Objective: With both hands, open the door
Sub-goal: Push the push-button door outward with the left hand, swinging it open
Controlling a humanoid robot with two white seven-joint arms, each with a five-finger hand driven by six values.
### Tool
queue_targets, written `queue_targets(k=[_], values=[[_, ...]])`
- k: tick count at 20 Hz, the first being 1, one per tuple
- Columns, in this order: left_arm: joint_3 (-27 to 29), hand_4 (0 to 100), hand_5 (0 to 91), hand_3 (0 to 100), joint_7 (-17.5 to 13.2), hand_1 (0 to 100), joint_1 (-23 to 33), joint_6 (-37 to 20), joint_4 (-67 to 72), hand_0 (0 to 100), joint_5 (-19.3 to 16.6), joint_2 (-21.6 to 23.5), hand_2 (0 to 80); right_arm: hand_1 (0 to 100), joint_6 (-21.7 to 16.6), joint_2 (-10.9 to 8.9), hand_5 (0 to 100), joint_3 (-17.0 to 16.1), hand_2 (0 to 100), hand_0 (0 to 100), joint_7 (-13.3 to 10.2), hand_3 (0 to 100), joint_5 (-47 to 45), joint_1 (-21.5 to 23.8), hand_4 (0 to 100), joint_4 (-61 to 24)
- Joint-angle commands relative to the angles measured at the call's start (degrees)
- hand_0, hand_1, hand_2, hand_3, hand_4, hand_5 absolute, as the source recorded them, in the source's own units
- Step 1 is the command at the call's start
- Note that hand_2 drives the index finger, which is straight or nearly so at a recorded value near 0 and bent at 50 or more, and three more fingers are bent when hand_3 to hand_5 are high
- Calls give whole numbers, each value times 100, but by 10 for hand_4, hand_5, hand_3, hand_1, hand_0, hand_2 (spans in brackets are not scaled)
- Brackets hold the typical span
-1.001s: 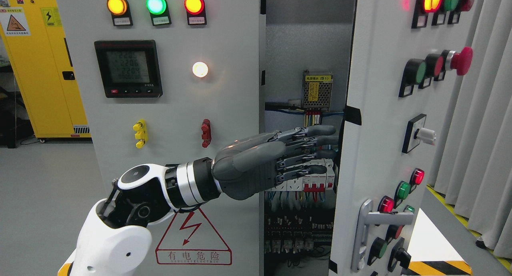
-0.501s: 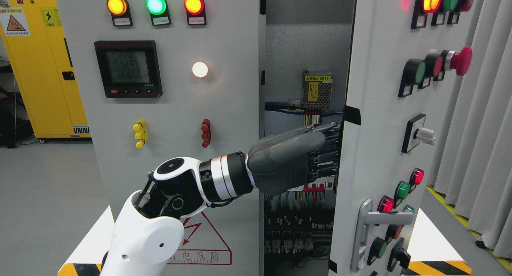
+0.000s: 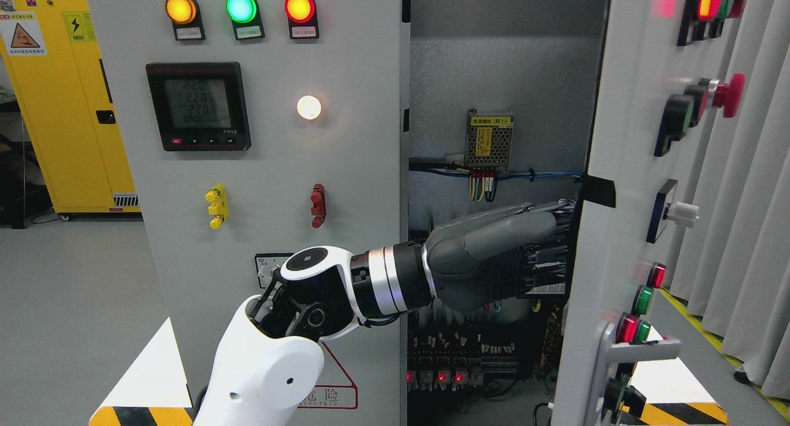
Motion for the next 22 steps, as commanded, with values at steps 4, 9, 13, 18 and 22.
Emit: queue_targets(k=[4, 9, 13, 18, 22], values=[[-168, 0, 0, 0, 5, 556, -24, 2, 155, 120, -105, -612, 0, 500, -5, 147, 0, -7, 40, 0, -14, 0, -26, -177, 0, 0], [-308, 0, 0, 0, 224, 556, -59, -6, 119, 120, -96, -683, 0, 500, -5, 139, 0, -7, 40, 0, -5, 0, -26, -177, 0, 0], [-378, 0, 0, 0, 233, 556, -120, -15, 111, 120, -70, -691, 0, 500, -5, 130, 0, -16, 40, 0, -14, 0, -35, -177, 0, 0], [-580, 0, 0, 0, 549, 556, -435, -33, 163, 120, -18, -700, 0, 500, -5, 139, 0, -16, 40, 0, -5, 0, -26, -151, 0, 0], [-993, 0, 0, 0, 620, 556, -648, -68, 207, 120, 281, -700, 0, 500, -5, 139, 0, -16, 40, 0, -6, 0, -26, -142, 0, 0]])
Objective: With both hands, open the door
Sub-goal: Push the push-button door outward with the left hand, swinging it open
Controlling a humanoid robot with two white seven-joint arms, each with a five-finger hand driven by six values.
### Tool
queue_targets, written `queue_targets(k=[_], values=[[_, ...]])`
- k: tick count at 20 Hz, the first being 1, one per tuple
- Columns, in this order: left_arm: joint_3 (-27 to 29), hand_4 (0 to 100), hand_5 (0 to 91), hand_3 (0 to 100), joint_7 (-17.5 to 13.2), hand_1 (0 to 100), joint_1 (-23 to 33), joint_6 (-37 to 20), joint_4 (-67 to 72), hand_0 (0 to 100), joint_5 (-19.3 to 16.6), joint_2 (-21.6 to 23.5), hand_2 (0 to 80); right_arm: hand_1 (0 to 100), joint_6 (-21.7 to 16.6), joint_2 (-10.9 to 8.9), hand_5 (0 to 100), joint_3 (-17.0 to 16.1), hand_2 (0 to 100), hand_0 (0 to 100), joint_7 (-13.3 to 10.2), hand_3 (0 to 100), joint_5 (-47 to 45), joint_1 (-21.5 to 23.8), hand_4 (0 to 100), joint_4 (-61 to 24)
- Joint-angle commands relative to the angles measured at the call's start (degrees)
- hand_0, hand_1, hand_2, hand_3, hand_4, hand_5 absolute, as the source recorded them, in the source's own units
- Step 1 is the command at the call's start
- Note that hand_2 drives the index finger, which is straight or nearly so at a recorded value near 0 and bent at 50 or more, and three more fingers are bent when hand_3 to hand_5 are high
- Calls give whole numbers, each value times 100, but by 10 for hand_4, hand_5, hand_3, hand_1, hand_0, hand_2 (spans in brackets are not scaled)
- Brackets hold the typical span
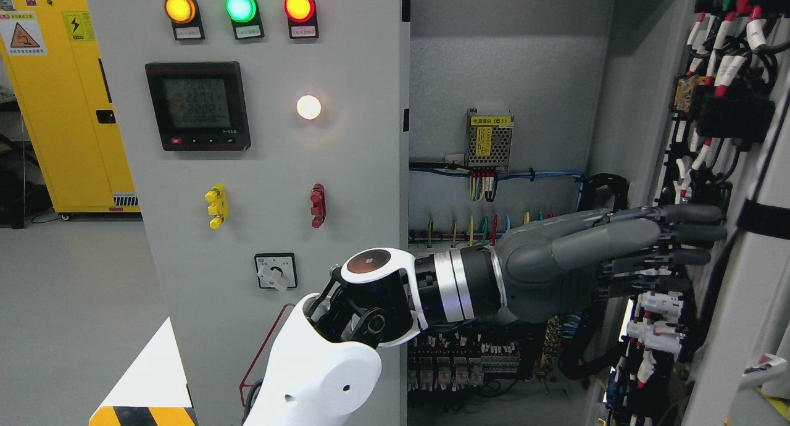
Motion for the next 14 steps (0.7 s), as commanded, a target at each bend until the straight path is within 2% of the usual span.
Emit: queue_targets(k=[1, 6, 10, 14], values=[[-623, 0, 0, 0, 69, 556, -261, -23, 96, 120, 233, -108, 0, 500, -4, 140, 0, -4, 40, 0, 6, 0, -27, -150, 0, 0], [-922, 0, 0, 0, 78, 556, -436, -75, 271, 120, 576, -117, 0, 500, -4, 140, 0, -4, 40, 0, 6, 0, -27, -150, 0, 0], [-1317, 0, 0, 0, 200, 556, -709, -462, 597, 120, 585, -126, 0, 500, 4, 140, 0, -4, 40, 0, 6, 0, -27, -150, 0, 0], [-1468, 0, 0, 0, 263, 556, -736, -489, 606, 120, 593, -135, 0, 500, -4, 140, 0, -4, 40, 0, 6, 0, -27, -132, 0, 0]])
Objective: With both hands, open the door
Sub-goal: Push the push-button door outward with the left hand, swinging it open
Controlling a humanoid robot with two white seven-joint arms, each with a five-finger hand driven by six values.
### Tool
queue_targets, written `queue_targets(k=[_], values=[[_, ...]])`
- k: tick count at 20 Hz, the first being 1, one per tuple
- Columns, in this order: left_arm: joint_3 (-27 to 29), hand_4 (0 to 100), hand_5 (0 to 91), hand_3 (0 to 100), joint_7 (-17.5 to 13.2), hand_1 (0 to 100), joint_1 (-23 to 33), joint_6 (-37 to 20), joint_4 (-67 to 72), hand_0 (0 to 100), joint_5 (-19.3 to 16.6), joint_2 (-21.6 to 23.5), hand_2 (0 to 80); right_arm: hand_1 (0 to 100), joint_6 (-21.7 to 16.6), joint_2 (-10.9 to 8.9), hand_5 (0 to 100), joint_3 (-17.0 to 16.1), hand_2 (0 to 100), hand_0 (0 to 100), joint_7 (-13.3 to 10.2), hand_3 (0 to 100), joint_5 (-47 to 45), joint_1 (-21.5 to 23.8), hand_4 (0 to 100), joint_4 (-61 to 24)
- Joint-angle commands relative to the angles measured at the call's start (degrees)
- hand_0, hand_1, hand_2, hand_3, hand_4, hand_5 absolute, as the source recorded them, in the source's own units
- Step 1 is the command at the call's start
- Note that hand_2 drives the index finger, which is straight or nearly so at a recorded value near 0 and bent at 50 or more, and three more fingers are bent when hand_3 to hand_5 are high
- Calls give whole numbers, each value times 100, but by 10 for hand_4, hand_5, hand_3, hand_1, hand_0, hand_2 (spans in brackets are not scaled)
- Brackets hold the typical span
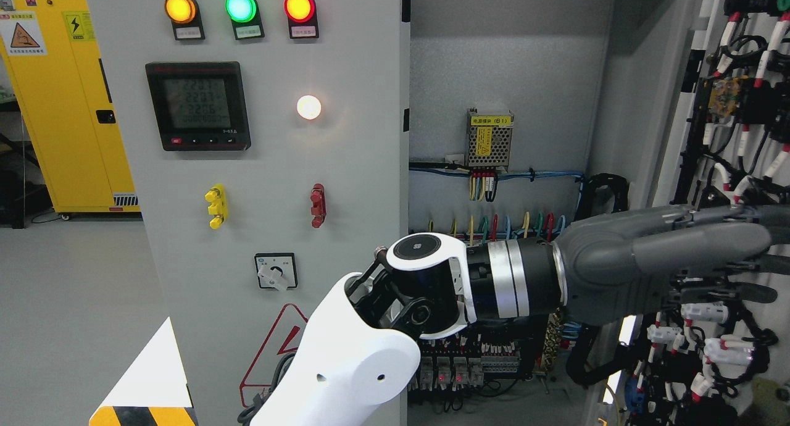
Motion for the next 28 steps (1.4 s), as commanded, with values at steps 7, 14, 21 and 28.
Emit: queue_targets(k=[7, 14, 21, 28], values=[[-751, 0, 0, 0, 40, 556, -646, -93, 680, 120, 371, -82, 0, 500, 4, 141, 0, -1, 40, 0, 23, 0, -26, -132, 0, 0], [-900, 0, 0, 0, 40, 556, -1041, -259, 970, 120, 801, -117, 0, 500, 4, 141, 0, -1, 40, 0, 23, 0, -26, -141, 0, 0], [-1023, 0, 0, 0, 49, 556, -1007, -312, 945, 120, 758, -82, 0, 500, -5, 149, 0, -1, 40, 0, 14, 0, -26, -115, 0, 0], [73, 0, 0, 0, 49, 556, -620, 204, 646, 120, 565, -64, 0, 500, -5, 141, 0, -1, 40, 0, 23, 0, -26, -97, 0, 0]])
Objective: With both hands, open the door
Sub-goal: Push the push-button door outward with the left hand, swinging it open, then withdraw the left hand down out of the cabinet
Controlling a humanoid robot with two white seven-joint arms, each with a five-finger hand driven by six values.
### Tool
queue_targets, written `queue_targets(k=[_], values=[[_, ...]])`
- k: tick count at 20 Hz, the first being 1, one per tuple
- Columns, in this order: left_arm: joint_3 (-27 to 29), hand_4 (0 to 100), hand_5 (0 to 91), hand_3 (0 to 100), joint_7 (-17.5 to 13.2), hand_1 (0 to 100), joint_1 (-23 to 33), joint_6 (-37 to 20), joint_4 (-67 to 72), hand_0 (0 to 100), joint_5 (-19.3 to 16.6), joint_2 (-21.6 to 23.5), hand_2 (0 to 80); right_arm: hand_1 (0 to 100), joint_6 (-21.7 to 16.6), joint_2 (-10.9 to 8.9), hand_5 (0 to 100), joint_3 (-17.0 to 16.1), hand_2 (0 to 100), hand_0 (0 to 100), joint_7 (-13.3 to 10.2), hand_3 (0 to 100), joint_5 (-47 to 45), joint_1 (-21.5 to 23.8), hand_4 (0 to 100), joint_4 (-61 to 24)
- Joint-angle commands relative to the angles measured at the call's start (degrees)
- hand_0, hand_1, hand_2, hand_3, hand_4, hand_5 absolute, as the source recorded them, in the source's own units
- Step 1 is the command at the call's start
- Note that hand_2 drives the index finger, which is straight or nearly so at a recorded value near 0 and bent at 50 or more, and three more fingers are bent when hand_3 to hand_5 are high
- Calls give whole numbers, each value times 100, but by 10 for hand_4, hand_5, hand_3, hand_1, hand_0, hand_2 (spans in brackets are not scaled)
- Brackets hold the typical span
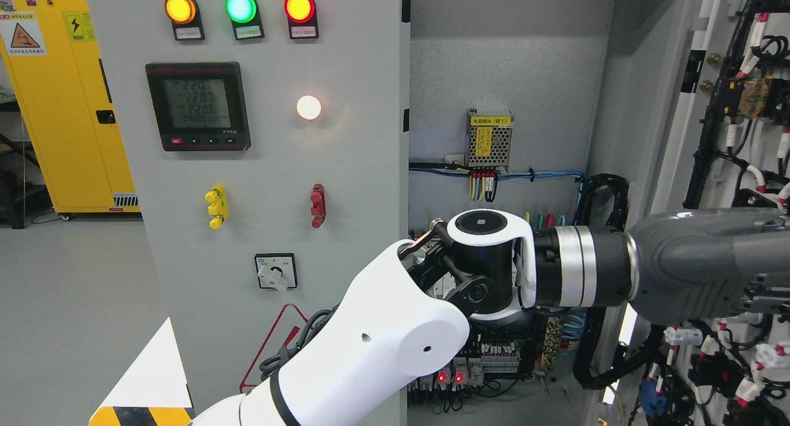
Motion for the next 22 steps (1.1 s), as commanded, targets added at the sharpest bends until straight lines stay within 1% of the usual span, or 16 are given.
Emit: queue_targets(k=[1, 4, 7, 9, 11, 14, 15, 17, 19, 20, 22], values=[[977, 0, 0, 0, -4, 556, 249, 382, -111, 120, -230, 28, 0, 500, -5, 158, 0, 0, 40, 0, 4, 0, -26, -97, 0, -9], [1444, 0, 0, 0, -12, 556, 565, 409, -461, 120, -643, 98, 0, 500, 4, 185, 0, 0, 40, 0, 4, 0, -26, -88, 0, 0], [1507, 0, 0, 0, -12, 556, 1170, 409, -1128, 120, -942, 353, 0, 500, -5, 167, 0, 0, 40, 0, 4, 0, -26, -88, 0, -9], [1533, 0, 0, 0, -12, 556, 1653, 409, -1437, 120, -1249, 529, 0, 500, -5, 167, 0, 0, 40, 0, -5, 0, -26, -88, 0, -9], [1568, 0, 0, 0, -4, 556, 2259, 374, -1622, 120, -1531, 687, 0, 500, 4, 141, 0, 0, 40, 0, 4, 0, -26, -88, 0, 0], [1612, 0, 0, 0, -4, 556, 3226, 252, -1850, 120, -2101, 924, 0, 500, -5, 141, 0, -9, 40, 0, 4, 0, -26, -88, 0, -9], [1612, 0, 0, 0, -4, 556, 3577, 164, -1990, 120, -2216, 1021, 0, 500, -5, 141, 0, -9, 40, 0, 4, 0, -26, -88, 0, 0], [1612, 0, 0, 0, -4, 556, 4227, -64, -2219, 120, -2401, 1065, 0, 500, -5, 141, 0, -9, 40, 0, -4, 0, -26, -88, 0, 0], [1621, 0, 0, 0, -4, 556, 4879, -459, -2264, 120, -2734, 1144, 0, 500, -4, 150, 0, -9, 40, 0, -4, 0, -26, -88, 0, 0], [1612, 0, 0, 0, -4, 556, 5221, -713, -2247, 120, -2954, 1249, 0, 500, -5, 150, 0, -9, 40, 0, 4, 0, -26, -88, 0, 0], [1603, 0, 0, 0, -4, 556, 5810, -1144, -2194, 120, -3271, 1460, 0, 500, -5, 158, 0, -9, 40, 0, -5, 0, -26, -88, 0, -9]])
